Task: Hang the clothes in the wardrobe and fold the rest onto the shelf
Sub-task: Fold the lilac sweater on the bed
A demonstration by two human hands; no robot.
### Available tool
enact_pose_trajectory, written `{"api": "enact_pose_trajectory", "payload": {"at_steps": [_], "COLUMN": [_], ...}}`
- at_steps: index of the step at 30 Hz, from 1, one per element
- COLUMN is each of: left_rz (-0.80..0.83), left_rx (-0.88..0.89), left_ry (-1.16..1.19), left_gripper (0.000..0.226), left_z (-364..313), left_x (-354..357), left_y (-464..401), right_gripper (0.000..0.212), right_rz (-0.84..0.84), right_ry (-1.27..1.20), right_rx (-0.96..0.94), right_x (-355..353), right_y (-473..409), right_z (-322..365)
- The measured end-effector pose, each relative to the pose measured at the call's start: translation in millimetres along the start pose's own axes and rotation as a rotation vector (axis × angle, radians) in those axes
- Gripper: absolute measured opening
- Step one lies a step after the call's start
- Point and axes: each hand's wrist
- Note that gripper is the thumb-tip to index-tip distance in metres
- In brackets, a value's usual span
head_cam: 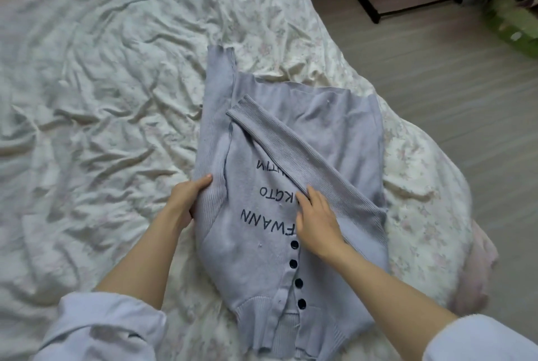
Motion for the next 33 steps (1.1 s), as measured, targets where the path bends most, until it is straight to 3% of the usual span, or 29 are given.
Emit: {"api": "enact_pose_trajectory", "payload": {"at_steps": [3,5,8,10,12,14,17,20,22,25,28,30,33], "left_rz": [-0.113,-0.208,-0.077,0.041,0.115,0.106,-0.056,-0.299,-0.346,-0.146,0.134,0.062,-0.051], "left_rx": [0.031,0.029,-0.043,-0.108,-0.130,-0.115,0.013,0.158,0.157,0.044,0.034,0.231,0.813], "left_ry": [0.094,0.291,0.629,0.727,0.575,0.335,0.171,0.064,0.140,0.379,0.357,0.223,-0.367], "left_gripper": [0.038,0.039,0.028,0.023,0.037,0.029,0.007,0.012,0.012,0.015,0.029,0.023,0.014], "left_z": [5.7,11.6,18.3,17.2,16.8,14.6,6.0,-7.8,-18.0,-32.4,-49.8,-55.5,-49.8], "left_x": [-19.7,-31.3,-44.6,-50.8,-58.6,-60.5,-61.4,-59.7,-54.7,-51.7,-46.6,-32.5,-7.9], "left_y": [4.9,8.2,12.8,16.0,19.0,20.5,11.2,2.7,-0.6,-8.5,-1.6,8.4,34.9], "right_gripper": [0.052,0.053,0.055,0.057,0.059,0.059,0.058,0.058,0.058,0.057,0.040,0.036,0.037], "right_rz": [0.021,0.076,0.152,0.160,0.158,0.168,0.188,0.232,0.266,0.286,0.284,0.237,0.092], "right_ry": [0.088,0.146,0.235,0.253,0.248,0.220,0.151,0.098,0.082,0.053,-0.050,-0.228,-0.744], "right_rx": [-0.015,0.012,0.071,0.114,0.151,0.161,0.125,0.110,0.092,0.065,0.066,0.120,0.311], "right_x": [3.1,6.8,14.8,17.9,19.4,18.1,15.0,11.5,8.3,4.0,-4.3,-12.9,-31.1], "right_y": [-9.0,-12.4,-19.7,-21.6,-20.8,-19.3,-20.2,-22.8,-25.7,-30.7,-34.8,-36.8,-46.9], "right_z": [12.8,19.1,31.8,40.9,50.6,57.7,68.3,71.7,69.0,64.2,66.7,70.7,75.7]}}
Point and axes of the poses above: each hand's wrist, its own y-axis away from the middle knuckle, its own x-axis out of the palm, z = x × y, and after that the axes turned 1 degree about x, right-handed
